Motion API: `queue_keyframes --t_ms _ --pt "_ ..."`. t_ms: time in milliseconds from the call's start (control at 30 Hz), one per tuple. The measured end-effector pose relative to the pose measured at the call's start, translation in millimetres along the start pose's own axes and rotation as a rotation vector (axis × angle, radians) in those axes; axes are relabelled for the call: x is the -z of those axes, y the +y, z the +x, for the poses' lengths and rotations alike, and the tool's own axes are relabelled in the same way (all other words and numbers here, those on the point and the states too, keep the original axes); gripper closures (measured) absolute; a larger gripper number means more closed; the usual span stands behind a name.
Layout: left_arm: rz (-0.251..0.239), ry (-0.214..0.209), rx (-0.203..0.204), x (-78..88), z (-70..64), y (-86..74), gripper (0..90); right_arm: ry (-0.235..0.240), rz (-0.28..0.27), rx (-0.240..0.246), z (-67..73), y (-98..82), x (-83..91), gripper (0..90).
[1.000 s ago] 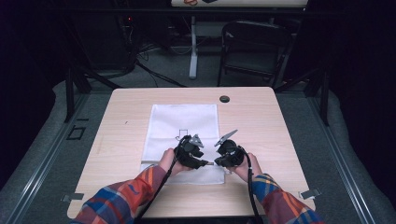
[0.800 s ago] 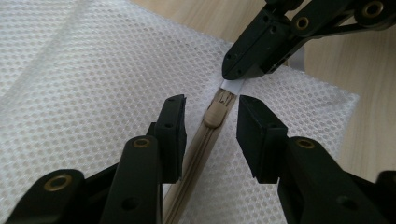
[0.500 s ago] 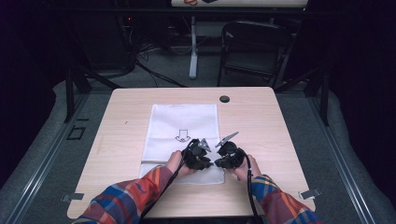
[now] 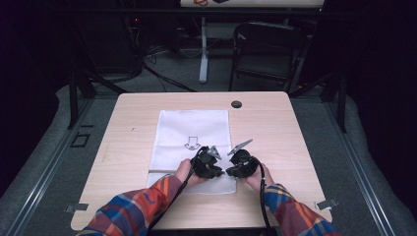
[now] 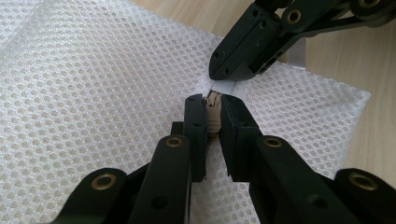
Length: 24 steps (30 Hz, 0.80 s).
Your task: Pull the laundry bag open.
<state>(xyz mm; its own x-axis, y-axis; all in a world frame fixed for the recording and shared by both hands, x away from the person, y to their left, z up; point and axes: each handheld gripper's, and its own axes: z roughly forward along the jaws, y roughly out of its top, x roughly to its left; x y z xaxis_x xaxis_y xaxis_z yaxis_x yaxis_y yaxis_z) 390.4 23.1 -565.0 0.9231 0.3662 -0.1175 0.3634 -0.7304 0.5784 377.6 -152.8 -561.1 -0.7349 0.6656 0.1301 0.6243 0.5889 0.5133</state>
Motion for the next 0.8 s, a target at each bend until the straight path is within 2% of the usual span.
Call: queue_keyframes --t_ms 67,267,800 --pt "0.0 -0.003 -0.003 0.3 0.5 -0.2 81.6 -0.017 0.008 0.022 2.5 1.1 -0.1 90.0" --pt "0.005 -0.009 -0.004 1.6 1.9 -0.6 81.7 -0.04 0.017 0.029 5.6 2.1 -0.2 90.0" --pt "0.02 -0.006 -0.012 4.8 2.8 -1.9 81.7 -0.056 0.009 0.009 7.6 1.4 -0.6 90.0"
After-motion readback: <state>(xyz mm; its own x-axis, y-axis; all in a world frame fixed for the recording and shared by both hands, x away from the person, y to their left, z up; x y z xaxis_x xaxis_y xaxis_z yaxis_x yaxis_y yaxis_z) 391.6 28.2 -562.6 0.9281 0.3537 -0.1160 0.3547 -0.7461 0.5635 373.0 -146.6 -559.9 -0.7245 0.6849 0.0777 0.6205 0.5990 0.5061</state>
